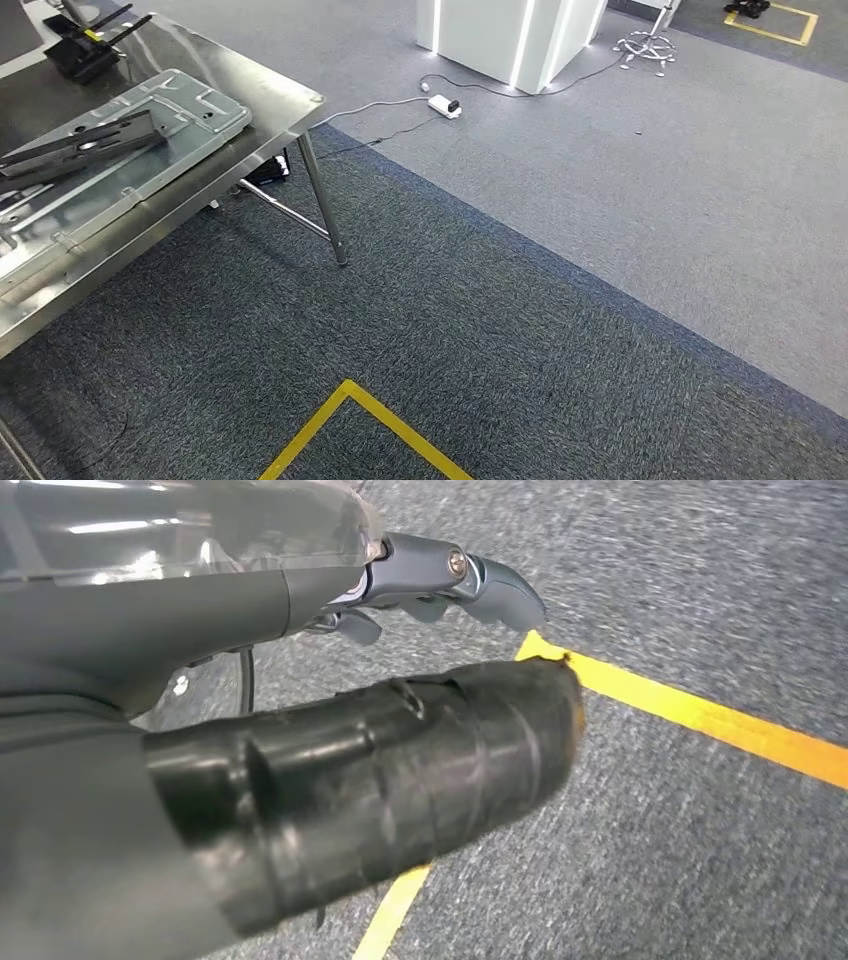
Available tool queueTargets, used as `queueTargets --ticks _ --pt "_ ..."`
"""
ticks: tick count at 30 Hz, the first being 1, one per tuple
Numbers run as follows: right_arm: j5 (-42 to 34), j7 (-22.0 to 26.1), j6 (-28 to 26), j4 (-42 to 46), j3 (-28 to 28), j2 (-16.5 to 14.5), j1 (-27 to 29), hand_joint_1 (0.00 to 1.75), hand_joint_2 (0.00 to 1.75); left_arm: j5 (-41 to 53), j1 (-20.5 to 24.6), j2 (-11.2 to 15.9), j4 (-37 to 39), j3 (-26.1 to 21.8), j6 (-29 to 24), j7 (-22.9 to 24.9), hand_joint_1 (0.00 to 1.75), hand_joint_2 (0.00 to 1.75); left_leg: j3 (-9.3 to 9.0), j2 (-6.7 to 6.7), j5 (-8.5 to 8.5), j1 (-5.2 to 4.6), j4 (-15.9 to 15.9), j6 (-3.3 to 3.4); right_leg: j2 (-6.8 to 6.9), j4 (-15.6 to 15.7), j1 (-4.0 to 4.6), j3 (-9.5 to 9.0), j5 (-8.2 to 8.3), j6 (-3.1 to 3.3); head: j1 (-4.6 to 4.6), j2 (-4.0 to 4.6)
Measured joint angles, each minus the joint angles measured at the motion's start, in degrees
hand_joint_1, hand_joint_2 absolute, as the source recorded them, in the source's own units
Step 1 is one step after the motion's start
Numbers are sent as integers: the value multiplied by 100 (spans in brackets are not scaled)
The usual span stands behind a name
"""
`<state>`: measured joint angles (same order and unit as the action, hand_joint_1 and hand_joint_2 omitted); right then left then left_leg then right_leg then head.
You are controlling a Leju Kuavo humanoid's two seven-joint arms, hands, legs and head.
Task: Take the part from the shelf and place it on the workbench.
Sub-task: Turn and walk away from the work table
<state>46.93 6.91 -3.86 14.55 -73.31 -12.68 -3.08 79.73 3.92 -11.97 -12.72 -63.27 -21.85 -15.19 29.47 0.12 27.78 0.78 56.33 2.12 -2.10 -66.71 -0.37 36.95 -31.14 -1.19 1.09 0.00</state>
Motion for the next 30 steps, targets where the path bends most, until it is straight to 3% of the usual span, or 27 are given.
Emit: queueTargets --ticks 2,3,4,5,7,9,11,12,14,16,17,18,19,20,22,23,25,26,27,28,30 --pt "21 -1 4 -5 0 0 -9 0 0 -1 -16 -1 0 -1 0 -8 0 0 8 -158 11 -17 9 16 126 -688 -25 324 -291 -36 1 0" --pt "33 -2 5 -8 1 0 -9 0 0 -1 -20 -1 0 -1 1 -19 0 0 9 -235 21 -22 16 14 148 -817 -39 377 -295 -51 1 0" --pt "45 -4 7 -10 1 0 -6 0 0 -3 -19 -1 0 -1 1 -33 0 0 4 -306 35 -23 24 6 171 -715 -52 311 -188 -61 1 0" --pt "58 -10 8 -13 2 0 -2 0 0 -8 -15 -2 0 -1 2 -51 0 0 -9 -370 51 -23 32 -9 221 -401 -61 132 -3 -63 1 0" --pt "97 -19 11 -15 5 0 -6 0 0 -31 -11 -2 0 -1 8 -83 0 0 -37 -481 97 -38 58 -61 452 389 -44 -294 301 -32 1 0" --pt "146 -17 14 -17 25 0 -16 0 0 -66 -6 -2 0 -3 19 -108 0 0 -61 -572 134 -64 77 -119 577 746 -1 -467 377 24 -3 0" --pt "198 -9 13 -20 61 1 -14 0 0 -101 11 -1 0 -7 32 -130 0 0 -90 -656 152 -72 73 -172 473 767 16 -453 387 83 -7 0" --pt "222 -6 13 -22 82 -2 -14 0 0 -115 20 3 0 -9 35 -139 0 0 -92 -613 188 -60 100 -203 421 787 5 -454 401 114 -8 0" --pt "260 -2 13 -26 123 -8 -27 0 0 -134 22 10 0 -15 39 -155 0 0 42 -355 431 -33 428 -258 313 828 -25 -458 435 182 -9 0" --pt "280 -2 12 -36 153 -18 -40 0 0 -156 4 21 0 -21 40 -164 0 0 382 -108 823 -17 1171 -289 205 831 -27 -446 445 219 -10 0" --pt "291 -2 11 -41 163 -22 -42 0 0 -165 -8 25 0 -23 42 -166 0 0 561 -75 963 -15 1543 -298 141 824 -24 -440 445 226 -9 0" --pt "303 -3 11 -46 172 -30 -43 0 0 -173 -18 28 0 -24 44 -168 0 0 678 -66 996 -13 1769 -304 68 816 -21 -436 446 229 -9 0" --pt "318 -5 10 -50 181 -39 -42 0 0 -181 -26 34 0 -25 46 -171 0 0 700 -62 907 -8 1778 -305 -13 806 -21 -435 445 229 -10 0" --pt "331 -10 8 -54 192 -52 -43 0 0 -190 -29 43 0 -26 50 -175 0 0 620 -44 714 1 1562 -306 -96 794 -24 -436 444 226 -10 0" --pt "346 -21 5 -61 218 -83 -48 0 0 -202 -36 69 0 -31 58 -180 0 0 304 141 275 27 792 -299 -253 756 -24 -430 432 205 -10 0" --pt "350 -27 4 -64 232 -94 -58 0 0 -205 -40 78 0 -33 67 -182 0 0 180 256 164 38 477 -286 -319 728 -20 -409 426 182 -9 0" --pt "360 -36 3 -72 251 -117 -70 0 0 -207 -31 97 0 -35 95 -190 0 0 93 377 146 33 227 -243 -422 702 -20 -356 433 113 -7 0" --pt "366 -39 3 -79 256 -128 -69 0 0 -207 -15 106 0 -35 111 -194 0 0 87 335 147 26 208 -211 -471 709 -29 -336 448 74 -6 0" --pt "370 -42 3 -86 260 -140 -63 0 0 -210 -2 115 0 -36 125 -196 0 0 78 277 128 26 191 -167 -487 705 -43 -324 449 42 -7 0" --pt "374 -44 3 -93 264 -148 -58 0 0 -213 5 125 0 -37 133 -199 0 0 66 216 106 27 166 -122 -414 643 -42 -294 405 18 -3 0" --pt "386 -50 5 -103 275 -165 -67 0 0 -217 -3 142 0 -38 144 -206 0 0 56 71 69 28 119 -47 -120 200 -39 -86 124 -12 6 0"
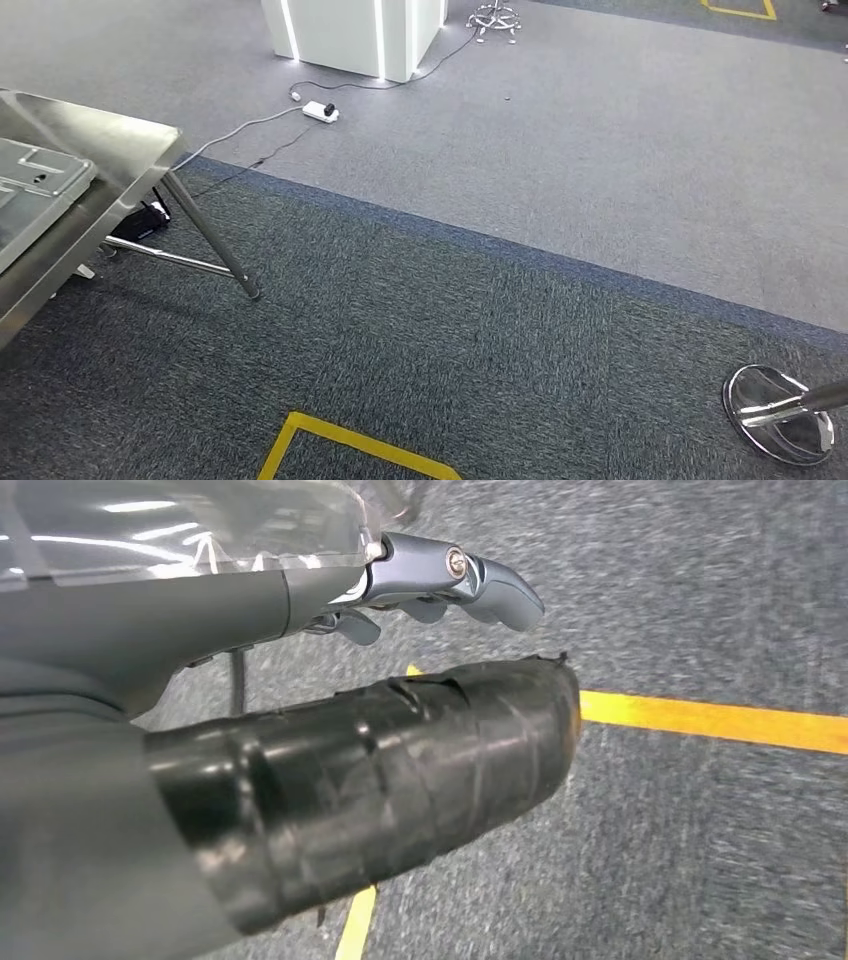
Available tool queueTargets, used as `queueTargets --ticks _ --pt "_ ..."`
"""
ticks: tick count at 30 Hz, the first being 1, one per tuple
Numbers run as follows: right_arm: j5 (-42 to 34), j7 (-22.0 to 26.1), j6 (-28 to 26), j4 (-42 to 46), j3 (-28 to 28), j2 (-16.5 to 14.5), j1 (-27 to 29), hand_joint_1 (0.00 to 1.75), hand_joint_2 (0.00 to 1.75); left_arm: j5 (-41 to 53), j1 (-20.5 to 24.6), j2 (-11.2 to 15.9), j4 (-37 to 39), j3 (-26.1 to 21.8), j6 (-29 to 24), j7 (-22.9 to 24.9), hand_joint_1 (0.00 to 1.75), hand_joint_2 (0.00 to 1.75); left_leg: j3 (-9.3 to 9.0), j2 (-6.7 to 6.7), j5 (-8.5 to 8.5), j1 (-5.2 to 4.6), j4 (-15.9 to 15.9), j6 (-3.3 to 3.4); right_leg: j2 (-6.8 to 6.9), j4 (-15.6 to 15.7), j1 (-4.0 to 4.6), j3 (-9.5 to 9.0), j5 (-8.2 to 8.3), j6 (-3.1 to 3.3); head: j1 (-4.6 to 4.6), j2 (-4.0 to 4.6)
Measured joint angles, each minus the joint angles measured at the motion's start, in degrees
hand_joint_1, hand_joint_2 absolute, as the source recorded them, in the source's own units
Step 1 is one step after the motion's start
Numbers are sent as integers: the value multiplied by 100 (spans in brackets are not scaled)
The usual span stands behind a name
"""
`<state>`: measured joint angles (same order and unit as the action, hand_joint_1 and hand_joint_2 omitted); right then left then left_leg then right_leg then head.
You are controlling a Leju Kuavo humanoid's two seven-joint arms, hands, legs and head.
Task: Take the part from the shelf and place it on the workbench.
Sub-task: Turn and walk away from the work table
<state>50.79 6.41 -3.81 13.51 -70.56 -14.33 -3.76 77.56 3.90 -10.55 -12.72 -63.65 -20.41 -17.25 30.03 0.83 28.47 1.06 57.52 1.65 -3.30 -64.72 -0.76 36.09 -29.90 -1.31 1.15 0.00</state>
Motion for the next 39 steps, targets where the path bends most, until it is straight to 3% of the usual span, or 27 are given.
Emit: queueTargets --ticks 2,3,4,5,6,8,10,12,13,15,17,18,19,20,21,23,25,27,28,30,32,34,35,36,37,39 --pt "18 -4 3 -8 10 -13 -18 0 0 1 -20 13 0 0 9 -9 0 0 2 -154 5 -29 -2 28 230 -755 3 361 -372 -28 6 0" --pt "25 -4 4 -12 14 -16 -22 0 0 1 -28 19 0 0 15 -13 0 0 0 -236 12 -42 0 34 264 -1039 0 492 -462 -37 5 0" --pt "30 -5 4 -16 16 -18 -23 0 0 1 -31 24 0 0 17 -17 0 0 -5 -312 22 -54 2 39 282 -1127 0 528 -441 -36 5 0" --pt "35 -7 5 -21 17 -19 -21 0 0 1 -29 29 0 0 22 -22 0 0 -15 -383 34 -62 3 39 302 -987 2 446 -317 -24 5 0" --pt "39 -8 6 -25 18 -19 -19 0 0 1 -24 33 0 0 32 -27 0 0 -34 -447 49 -70 4 34 357 -638 12 255 -122 0 5 0" --pt "46 -12 16 -29 23 -18 -23 0 0 1 -20 36 0 0 61 -37 0 0 -78 -562 87 -90 8 2 601 166 74 -168 178 85 5 0" --pt "54 -14 40 -29 36 -17 -35 0 0 1 -19 38 0 0 83 -41 0 0 -105 -665 119 -108 11 -45 728 510 142 -324 250 164 3 0" --pt "61 -19 68 -29 49 -17 -32 0 0 1 -2 39 0 0 90 -42 0 0 -127 -768 140 -114 -1 -89 609 543 145 -315 275 221 2 0" --pt "62 -22 77 -31 54 -18 -28 0 0 1 8 41 0 0 91 -43 0 0 -125 -733 182 -109 35 -115 549 576 129 -325 293 249 1 0" --pt "63 -31 81 -34 57 -19 -30 0 0 1 10 47 0 0 93 -48 0 0 18 -470 434 -94 401 -163 436 640 81 -352 336 312 -10 0" --pt "66 -44 82 -37 62 -19 -35 0 0 1 -7 51 0 -1 99 -52 0 0 370 -196 819 -72 1169 -189 318 644 70 -345 350 342 -20 0" --pt "68 -49 82 -38 63 -19 -36 0 0 1 -16 51 0 -2 103 -52 0 0 544 -153 932 -64 1514 -198 244 635 69 -339 350 348 -20 0" --pt "72 -52 82 -39 64 -19 -35 0 0 1 -24 52 0 -2 105 -52 0 0 649 -137 936 -54 1697 -206 163 624 69 -337 349 349 -20 0" --pt "74 -56 83 -39 64 -19 -33 0 0 1 -29 55 0 -2 107 -52 0 0 645 -129 808 -44 1637 -210 75 609 66 -336 346 345 -20 0" --pt "77 -58 83 -40 64 -19 -33 0 0 -1 -31 58 0 -2 108 -52 0 0 538 -101 585 -31 1354 -212 -12 591 60 -338 340 337 -20 0" --pt "77 -63 87 -41 67 -19 -35 0 0 -3 -36 65 0 -3 110 -54 0 0 212 126 174 -3 542 -210 -158 532 54 -322 317 297 -19 0" --pt "77 -66 90 -42 70 -19 -39 0 0 -2 -33 67 0 -4 113 -58 0 0 58 331 58 7 139 -187 -270 488 54 -274 311 233 -16 0" --pt "77 -68 91 -44 74 -19 -29 0 0 0 -17 66 0 -4 115 -63 0 0 47 281 51 -5 105 -130 -379 495 45 -232 341 158 -14 0" --pt "77 -69 91 -45 76 -19 -20 0 0 -2 -10 65 0 -4 115 -64 0 0 37 211 27 -3 77 -87 -349 479 43 -216 335 130 -14 0" --pt "77 -71 92 -48 85 -19 -18 0 0 -4 -13 66 0 -5 114 -68 0 0 31 58 -22 6 16 3 -93 214 50 -89 146 85 -6 0" --pt "77 -71 92 -51 96 -19 -27 0 0 -5 -30 68 0 -7 114 -72 0 0 39 -97 -32 -16 2 43 197 -455 46 212 -241 52 0 0" --pt "77 -71 92 -53 104 -19 -29 0 0 -6 -44 70 0 -7 115 -72 0 0 46 -262 -23 -39 6 51 267 -1032 28 470 -451 25 -1 0" --pt "77 -71 92 -54 107 -19 -25 0 0 -6 -44 70 0 -7 116 -72 0 0 42 -339 -16 -44 6 51 281 -1045 22 460 -398 20 -2 0" --pt "77 -72 92 -54 109 -19 -19 0 0 -6 -40 70 0 -7 123 -75 0 0 32 -408 -7 -46 7 45 309 -820 19 330 -241 24 -1 0" --pt "78 -73 93 -55 110 -19 -14 0 0 -6 -35 69 0 -7 137 -80 0 0 15 -469 4 -48 7 34 387 -406 24 100 -34 42 -1 0" --pt "88 -79 97 -55 114 -19 -21 0 0 -10 -31 70 0 -7 190 -96 0 0 -21 -576 34 -66 10 -9 603 335 78 -293 206 103 -1 0"
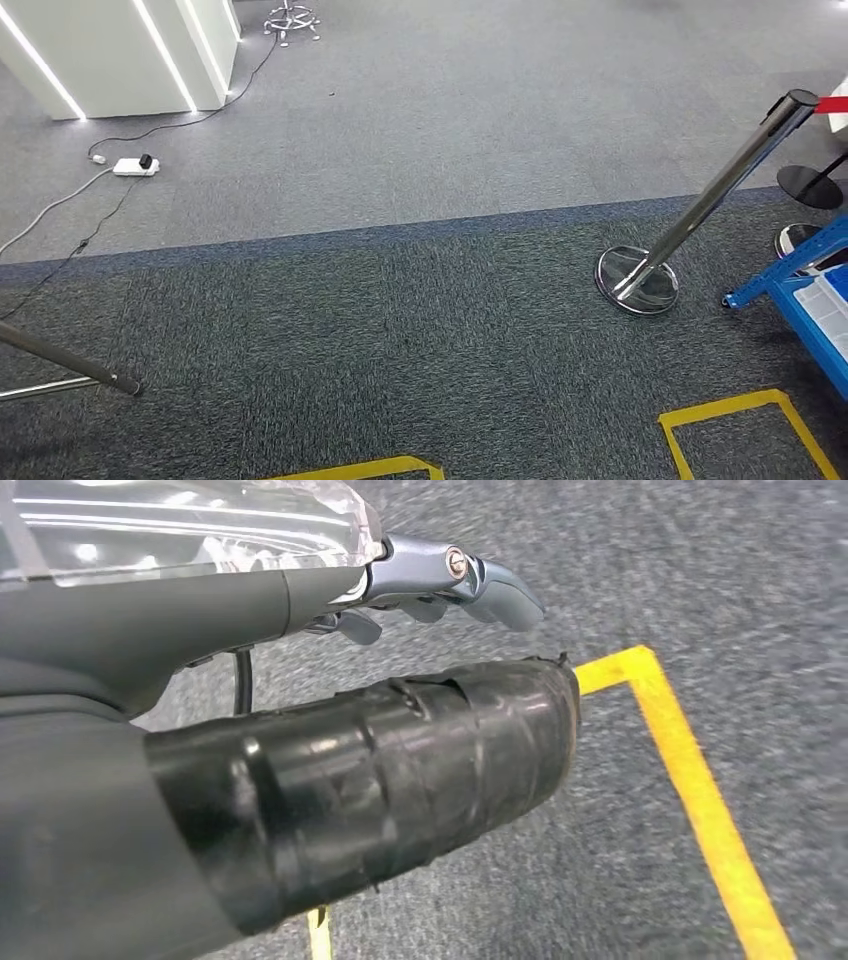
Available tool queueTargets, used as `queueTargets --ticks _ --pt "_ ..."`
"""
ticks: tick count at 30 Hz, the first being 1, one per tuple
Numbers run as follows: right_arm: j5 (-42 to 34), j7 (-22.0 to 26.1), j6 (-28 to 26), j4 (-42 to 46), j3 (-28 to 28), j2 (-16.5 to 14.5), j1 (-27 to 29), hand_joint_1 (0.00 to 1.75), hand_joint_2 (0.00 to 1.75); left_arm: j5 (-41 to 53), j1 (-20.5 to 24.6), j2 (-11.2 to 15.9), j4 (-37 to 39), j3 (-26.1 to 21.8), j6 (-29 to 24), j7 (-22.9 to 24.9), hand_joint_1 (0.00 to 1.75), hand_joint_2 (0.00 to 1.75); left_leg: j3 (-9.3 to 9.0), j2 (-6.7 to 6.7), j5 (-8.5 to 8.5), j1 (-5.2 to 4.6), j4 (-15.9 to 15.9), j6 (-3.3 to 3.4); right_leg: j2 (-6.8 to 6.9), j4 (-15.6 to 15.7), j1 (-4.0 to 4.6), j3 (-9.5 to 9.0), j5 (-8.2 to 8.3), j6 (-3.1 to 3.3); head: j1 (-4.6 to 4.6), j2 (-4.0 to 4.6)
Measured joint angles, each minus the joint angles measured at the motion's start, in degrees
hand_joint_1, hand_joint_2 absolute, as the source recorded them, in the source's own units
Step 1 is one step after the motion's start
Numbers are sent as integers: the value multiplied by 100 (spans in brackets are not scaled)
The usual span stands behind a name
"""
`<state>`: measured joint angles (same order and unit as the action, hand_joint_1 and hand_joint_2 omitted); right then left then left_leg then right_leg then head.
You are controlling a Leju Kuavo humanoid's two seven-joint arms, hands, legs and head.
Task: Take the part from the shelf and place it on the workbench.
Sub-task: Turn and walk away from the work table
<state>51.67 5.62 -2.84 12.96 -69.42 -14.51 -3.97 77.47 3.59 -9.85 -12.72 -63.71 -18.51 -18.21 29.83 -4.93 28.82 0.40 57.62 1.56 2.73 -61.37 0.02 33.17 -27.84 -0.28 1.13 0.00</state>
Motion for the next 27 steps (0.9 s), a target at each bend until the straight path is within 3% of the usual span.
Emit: queueTargets --ticks 2,4,6,8,10,11,12,13,15,17,19,20,21,23,25,26,27 --pt "21 -8 2 0 8 0 -8 0 0 -9 12 2 0 -2 60 -20 0 0 -27 -99 18 -14 -6 -54 63 225 54 -89 13 60 -2 0" --pt "42 -10 2 0 13 -1 -2 0 0 -20 39 4 0 -5 106 -40 0 0 -56 -156 35 -13 -15 -115 -50 263 41 -87 45 120 -2 0" --pt "57 -11 4 0 20 -2 -4 0 0 -37 54 12 0 -8 129 -56 0 0 17 55 200 -6 188 -170 -150 328 -2 -112 90 189 -8 0" --pt "71 -13 8 0 30 -2 -13 0 0 -59 45 20 0 -12 145 -62 0 0 310 350 567 11 829 -201 -253 353 -21 -113 116 232 -17 0" --pt "84 -20 11 0 37 -1 -16 0 0 -74 24 22 0 -16 190 -60 0 0 641 431 811 21 1518 -217 -391 339 -18 -101 119 244 -19 0" --pt "90 -26 14 0 39 -1 -15 0 0 -78 15 26 0 -20 214 -59 0 0 705 438 779 24 1630 -221 -469 326 -19 -100 117 245 -19 0" --pt "96 -33 21 -1 42 0 -14 0 0 -81 8 30 0 -25 233 -58 0 0 661 449 623 28 1502 -221 -556 306 -23 -101 112 238 -19 0" --pt "102 -39 29 -1 43 -1 -13 0 0 -84 5 37 0 -31 243 -57 0 0 519 496 389 36 1162 -216 -638 281 -29 -101 102 225 -19 0" --pt "109 -43 49 -3 47 -2 -18 0 0 -86 -6 51 0 -55 253 -57 0 0 212 779 57 63 410 -196 -778 213 -31 -73 70 175 -17 0" --pt "115 -44 56 -4 52 -1 -26 0 0 -84 -5 58 0 -79 263 -58 0 0 103 966 8 70 114 -164 -890 176 -32 -16 65 107 -14 0" --pt "124 -44 57 -4 55 2 -16 0 0 -81 13 54 0 -94 273 -59 0 0 92 855 -16 64 80 -99 -999 181 -49 25 89 35 -13 0" --pt "128 -44 57 -4 55 3 -8 0 0 -83 18 53 0 -101 277 -58 0 0 79 786 -36 67 51 -57 -943 147 -47 47 66 7 -9 0" --pt "131 -44 57 -5 55 5 -5 0 0 -83 18 53 0 -107 281 -58 0 0 66 707 -56 75 19 -13 -814 23 -44 110 -19 -19 1 0" --pt "133 -44 59 -6 59 7 -14 0 0 -84 5 57 0 -115 286 -58 0 0 55 552 -67 70 -17 41 -468 -548 -36 382 -351 -64 20 0" --pt "133 -44 61 -7 65 7 -19 0 0 -84 -8 60 0 -121 288 -59 0 0 54 387 -50 49 -16 57 -342 -1234 -48 718 -638 -96 26 0" --pt "133 -44 62 -7 68 7 -16 0 0 -84 -9 61 0 -122 289 -59 0 0 47 305 -37 42 -15 57 -326 -1367 -51 780 -640 -101 26 0" --pt "133 -44 62 -7 70 7 -12 0 0 -84 -7 62 0 -122 289 -59 0 0 34 230 -23 37 -14 54 -309 -1284 -51 729 -535 -95 26 0"
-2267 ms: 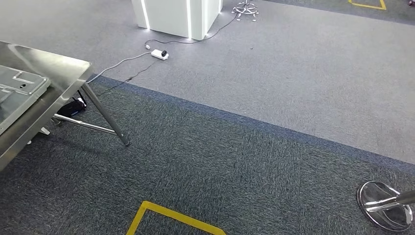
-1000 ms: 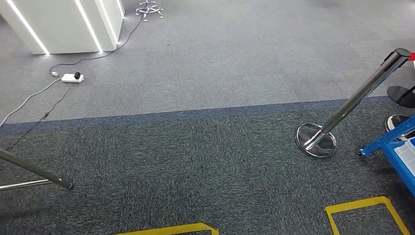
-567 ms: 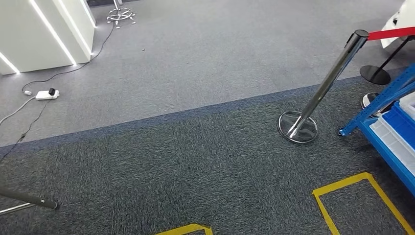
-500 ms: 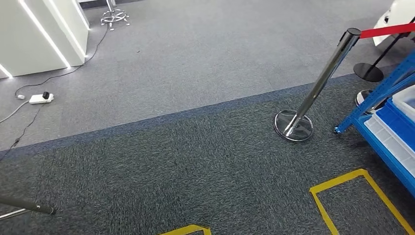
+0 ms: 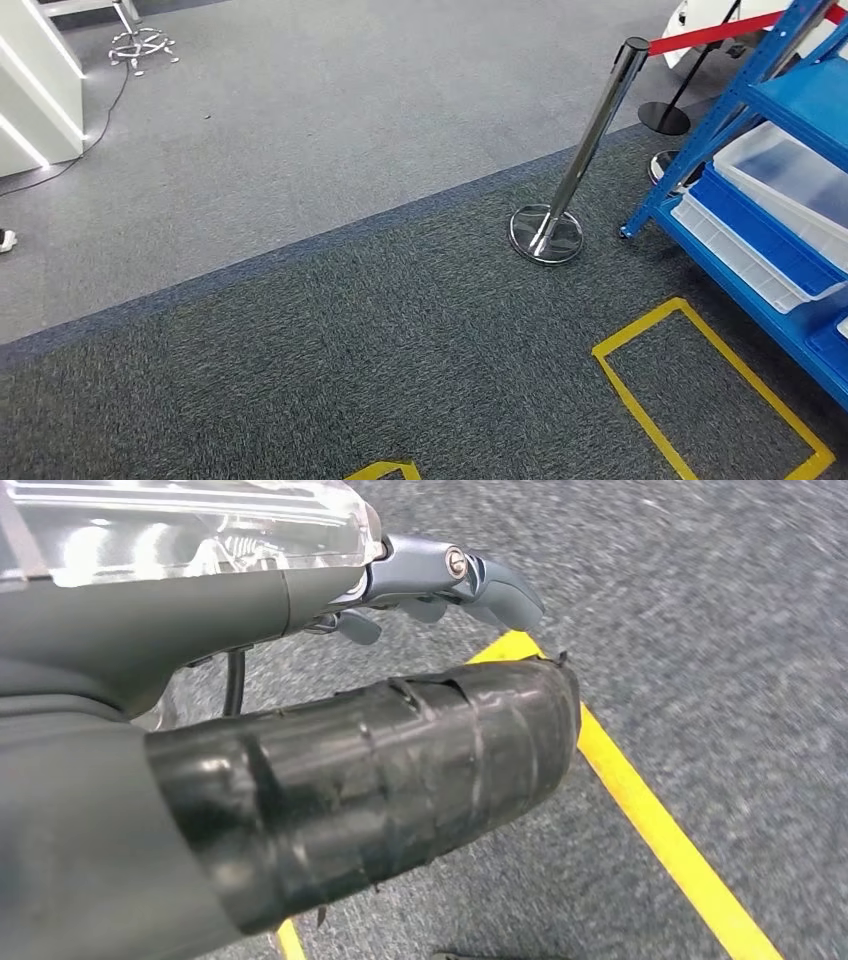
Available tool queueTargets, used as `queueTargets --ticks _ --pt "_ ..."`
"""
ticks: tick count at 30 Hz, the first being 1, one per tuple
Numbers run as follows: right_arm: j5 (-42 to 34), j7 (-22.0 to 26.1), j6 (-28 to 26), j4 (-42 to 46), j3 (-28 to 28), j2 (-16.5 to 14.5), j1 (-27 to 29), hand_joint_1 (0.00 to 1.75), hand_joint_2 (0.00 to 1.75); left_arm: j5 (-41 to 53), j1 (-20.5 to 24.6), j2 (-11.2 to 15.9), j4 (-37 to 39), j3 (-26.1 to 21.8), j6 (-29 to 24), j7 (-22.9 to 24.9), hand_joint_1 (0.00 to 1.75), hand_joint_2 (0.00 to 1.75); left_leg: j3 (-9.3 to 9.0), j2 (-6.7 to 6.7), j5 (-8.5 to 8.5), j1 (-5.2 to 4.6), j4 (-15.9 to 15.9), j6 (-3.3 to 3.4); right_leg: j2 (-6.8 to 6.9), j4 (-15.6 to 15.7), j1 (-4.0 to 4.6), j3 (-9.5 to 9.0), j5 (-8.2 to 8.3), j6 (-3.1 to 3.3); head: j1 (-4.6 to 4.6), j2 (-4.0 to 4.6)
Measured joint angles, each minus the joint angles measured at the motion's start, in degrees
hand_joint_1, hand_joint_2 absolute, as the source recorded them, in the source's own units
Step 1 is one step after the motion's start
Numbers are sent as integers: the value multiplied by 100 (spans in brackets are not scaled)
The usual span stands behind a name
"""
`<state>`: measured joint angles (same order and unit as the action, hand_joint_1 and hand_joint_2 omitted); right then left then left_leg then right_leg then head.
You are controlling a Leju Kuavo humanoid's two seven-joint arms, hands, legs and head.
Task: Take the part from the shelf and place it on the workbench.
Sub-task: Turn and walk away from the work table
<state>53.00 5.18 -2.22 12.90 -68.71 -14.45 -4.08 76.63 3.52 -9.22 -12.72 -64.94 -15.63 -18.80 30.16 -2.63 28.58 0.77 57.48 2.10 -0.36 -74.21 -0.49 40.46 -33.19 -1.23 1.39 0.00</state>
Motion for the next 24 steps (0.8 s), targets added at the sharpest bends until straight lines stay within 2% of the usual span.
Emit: queueTargets --ticks 1,2,4,5,7,8,10,11,12,13,14,15,16,17,19,20,21,22,23,24 --pt "0 0 0 0 2 0 5 0 0 0 4 -1 0 0 1 0 0 0 -23 -67 17 -4 0 -8 41 307 7 -168 192 19 0 0" --pt "0 0 -1 0 4 0 7 0 0 0 7 -2 0 0 1 0 0 0 -52 -131 37 -7 -1 -20 144 734 26 -395 380 53 1 0" --pt "1 0 0 0 10 1 -4 0 0 0 9 -3 0 -1 3 0 0 0 -99 -241 80 -30 4 -65 357 1375 98 -730 575 138 0 0" --pt "2 0 1 0 14 2 -10 0 0 0 13 -3 0 -2 4 0 0 0 -115 -292 97 -41 5 -89 410 1495 127 -783 577 172 -1 0" --pt "9 -1 1 0 19 2 -7 0 0 1 36 -2 0 -2 14 2 0 0 -150 -386 121 -54 -4 -137 322 1520 132 -780 572 223 -3 0" --pt "14 -3 3 -1 20 1 -2 0 0 1 49 -2 0 -2 19 4 0 0 -165 -358 153 -51 14 -165 269 1546 114 -794 582 246 -4 0" --pt "24 -10 6 -2 21 -1 -1 0 0 2 57 -1 0 -2 25 8 0 0 -57 -123 357 -40 299 -218 168 1602 67 -830 608 304 -8 0" --pt "26 -14 8 -2 23 -2 -6 0 0 2 49 -1 0 -2 27 9 0 0 94 31 528 -26 617 -233 118 1610 57 -837 612 323 -10 0" --pt "28 -16 8 -2 25 -1 -12 0 0 5 36 -2 1 -2 30 10 0 0 292 131 705 -20 1009 -245 56 1607 53 -835 612 339 -11 0" --pt "28 -18 8 -2 27 -1 -17 0 0 8 23 -3 1 -2 31 12 0 0 477 177 825 -12 1362 -256 -14 1599 52 -833 610 348 -11 0" --pt "29 -18 11 -3 29 -1 -19 0 0 10 11 -3 2 -2 32 14 0 0 597 193 840 -5 1567 -265 -96 1588 50 -834 605 351 -11 0" --pt "30 -19 16 -4 31 0 -19 0 0 13 5 -3 2 -2 33 16 0 0 627 202 741 0 1569 -270 -180 1571 44 -835 599 348 -12 0" --pt "32 -19 22 -5 33 -1 -17 0 0 13 4 -2 2 -2 33 19 0 0 555 221 543 7 1351 -272 -265 1550 35 -838 589 339 -12 0" --pt "36 -20 28 -7 36 -1 -16 0 0 12 4 0 2 -2 33 20 0 0 422 289 306 19 993 -271 -346 1524 25 -837 574 321 -13 0" --pt "43 -20 32 -12 42 -2 -23 0 0 11 1 2 2 -3 33 21 0 0 188 517 33 40 365 -259 -485 1452 26 -802 541 261 -12 0" --pt "45 -20 32 -14 47 -2 -24 0 0 12 3 2 2 -3 35 20 0 0 135 597 3 44 216 -245 -537 1426 28 -774 534 229 -11 0" --pt "46 -20 33 -16 52 -2 -20 0 0 13 12 2 2 -3 37 18 0 0 125 618 22 34 181 -222 -589 1417 26 -747 540 195 -11 0" --pt "48 -20 33 -17 56 -2 -11 0 0 14 26 2 2 -2 40 15 0 0 122 568 9 33 171 -188 -640 1424 16 -730 554 163 -10 0" --pt "51 -22 33 -19 60 1 0 0 0 15 37 -2 2 -2 44 13 0 0 109 507 -8 34 151 -153 -634 1413 8 -720 549 137 -11 0" --pt "56 -24 32 -20 62 3 8 0 0 15 43 -4 2 -2 47 12 0 0 101 448 -24 40 130 -114 -550 1348 8 -690 502 109 -4 0"
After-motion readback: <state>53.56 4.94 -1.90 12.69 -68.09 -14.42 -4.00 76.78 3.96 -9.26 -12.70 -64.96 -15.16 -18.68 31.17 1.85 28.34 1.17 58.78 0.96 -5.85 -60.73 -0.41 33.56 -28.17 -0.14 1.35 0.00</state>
